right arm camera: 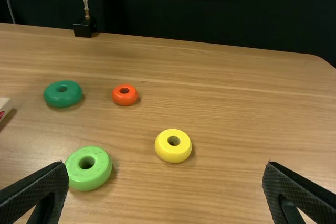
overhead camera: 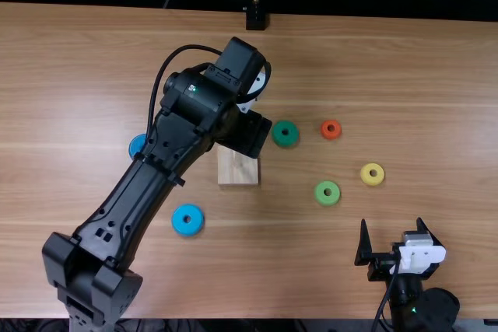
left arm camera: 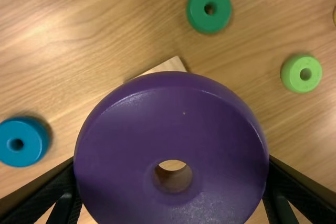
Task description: Build the Hanoi tower: stack the rings onto the peg from bottom to top in this color order: purple, dark blue, light blue, dark green, light green, yellow, orange.
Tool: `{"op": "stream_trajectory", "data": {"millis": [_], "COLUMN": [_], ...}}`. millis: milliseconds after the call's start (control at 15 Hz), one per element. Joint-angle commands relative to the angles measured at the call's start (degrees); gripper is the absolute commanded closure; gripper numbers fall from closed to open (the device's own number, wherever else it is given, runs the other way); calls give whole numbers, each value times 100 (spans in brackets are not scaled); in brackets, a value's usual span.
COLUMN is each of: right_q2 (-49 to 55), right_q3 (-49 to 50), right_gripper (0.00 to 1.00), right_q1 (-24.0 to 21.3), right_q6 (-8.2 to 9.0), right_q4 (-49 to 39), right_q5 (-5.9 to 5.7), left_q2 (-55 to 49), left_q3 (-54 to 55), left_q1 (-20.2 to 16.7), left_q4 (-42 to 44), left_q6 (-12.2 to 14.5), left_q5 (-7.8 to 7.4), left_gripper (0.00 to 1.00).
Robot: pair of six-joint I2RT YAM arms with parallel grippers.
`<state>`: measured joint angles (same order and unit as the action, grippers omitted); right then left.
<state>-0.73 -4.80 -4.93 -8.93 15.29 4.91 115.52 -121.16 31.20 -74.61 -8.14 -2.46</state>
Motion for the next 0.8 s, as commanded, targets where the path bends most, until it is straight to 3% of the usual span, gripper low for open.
{"op": "stream_trajectory", "data": {"millis": [0, 733], "right_q2": [73, 73], "right_q3": [392, 392], "right_gripper": [0, 0], "right_q1": [-61, -61], "right_q6": [-14, -14], "right_q4": [302, 302], "right_q5": [-16, -16], "left_q2": [155, 462], "left_q3": [-276, -83], "left_q1": [79, 114], "left_q4": [15, 25], "left_q6": [-82, -82], "left_q5": [-71, -113], "left_gripper": [100, 100]}}
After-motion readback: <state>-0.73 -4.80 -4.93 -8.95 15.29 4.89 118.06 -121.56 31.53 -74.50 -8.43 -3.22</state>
